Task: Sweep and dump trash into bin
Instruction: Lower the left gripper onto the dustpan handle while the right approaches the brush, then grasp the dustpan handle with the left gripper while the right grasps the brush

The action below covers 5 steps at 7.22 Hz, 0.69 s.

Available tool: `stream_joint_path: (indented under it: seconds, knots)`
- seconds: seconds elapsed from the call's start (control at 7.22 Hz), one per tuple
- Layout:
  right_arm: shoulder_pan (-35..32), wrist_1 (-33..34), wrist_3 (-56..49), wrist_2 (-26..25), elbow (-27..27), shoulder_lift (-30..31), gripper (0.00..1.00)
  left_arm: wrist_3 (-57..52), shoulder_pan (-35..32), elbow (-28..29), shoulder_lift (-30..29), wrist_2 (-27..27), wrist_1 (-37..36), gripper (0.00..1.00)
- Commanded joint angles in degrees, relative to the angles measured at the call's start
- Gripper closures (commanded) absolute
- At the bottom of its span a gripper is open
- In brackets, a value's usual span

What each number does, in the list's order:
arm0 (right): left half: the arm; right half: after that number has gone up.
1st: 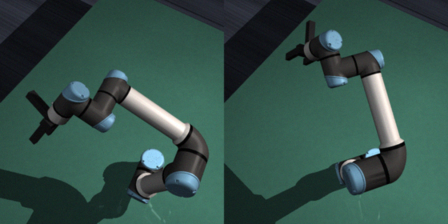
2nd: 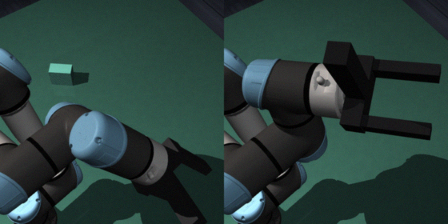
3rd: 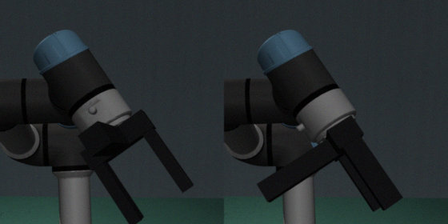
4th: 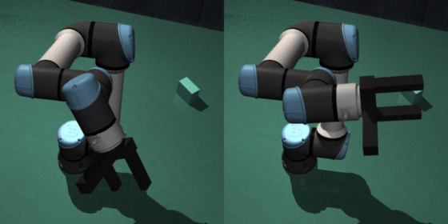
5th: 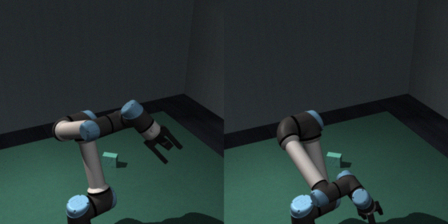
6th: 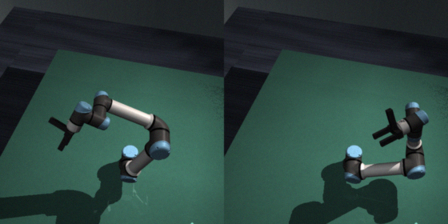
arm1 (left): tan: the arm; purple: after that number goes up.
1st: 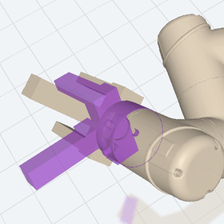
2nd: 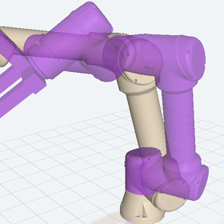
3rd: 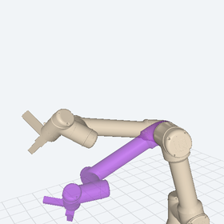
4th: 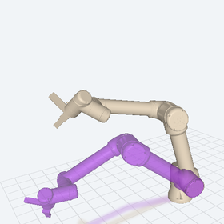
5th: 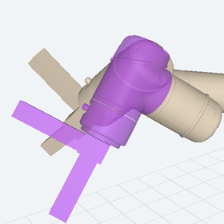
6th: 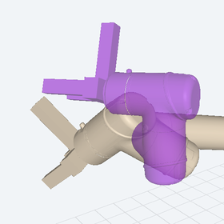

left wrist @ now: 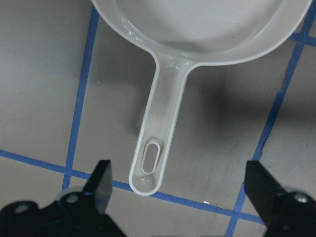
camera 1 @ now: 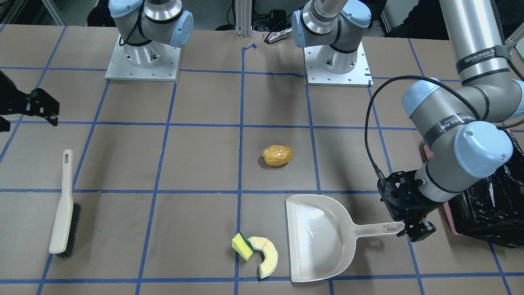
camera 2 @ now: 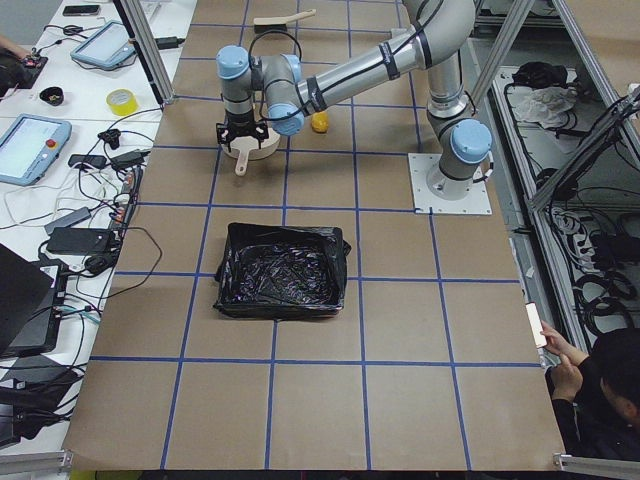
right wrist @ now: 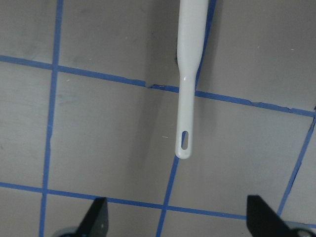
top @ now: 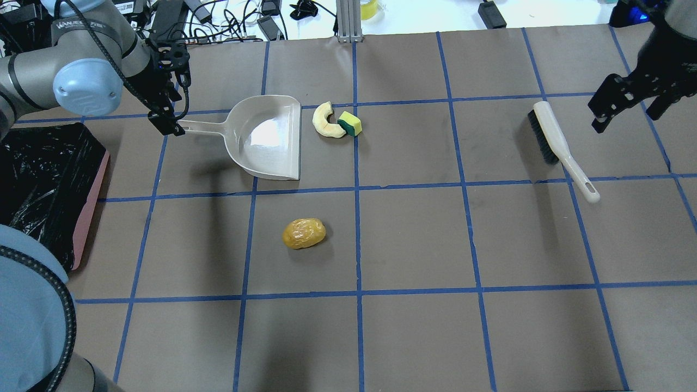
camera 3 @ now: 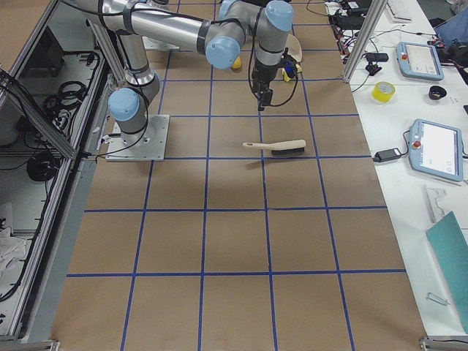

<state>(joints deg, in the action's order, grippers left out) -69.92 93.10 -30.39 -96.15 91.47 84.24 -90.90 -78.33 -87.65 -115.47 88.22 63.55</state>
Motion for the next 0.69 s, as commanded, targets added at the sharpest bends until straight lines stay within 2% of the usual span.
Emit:
stream_joint_path:
  seconds: [0.0, 0.14, 0.28, 0.42, 0.55]
  knots:
    - [5.11, 9.25, -3.43, -2.29, 4.75, -3.02, 0.0, -2.88, 0.02, 0.46, -3.87, -0.06, -3.14, 0.06]
    - [5.66, 14.34, -5.53, -2.46, 7.82, -4.51, 0.0, -3.92, 0.11, 0.46, -4.76, -0.06, -3.95, 0.06]
    - [7.58, 15.87, -8.25, -2.38, 10.11, -4.7, 0.0, -4.19, 0.11, 0.2, -4.94, 0.02, -3.96, 0.06]
    - [7.86, 17.71, -7.5, -2.2, 11.7, -4.7, 0.0, -4.02, 0.11, -0.15, -5.2, 0.03, -3.96, 0.06]
    - [7.87, 17.29, -1.92, 0.15, 12.15, -5.05, 0.01, -4.02, 0.11, -0.33, -5.73, -0.32, -3.96, 0.06]
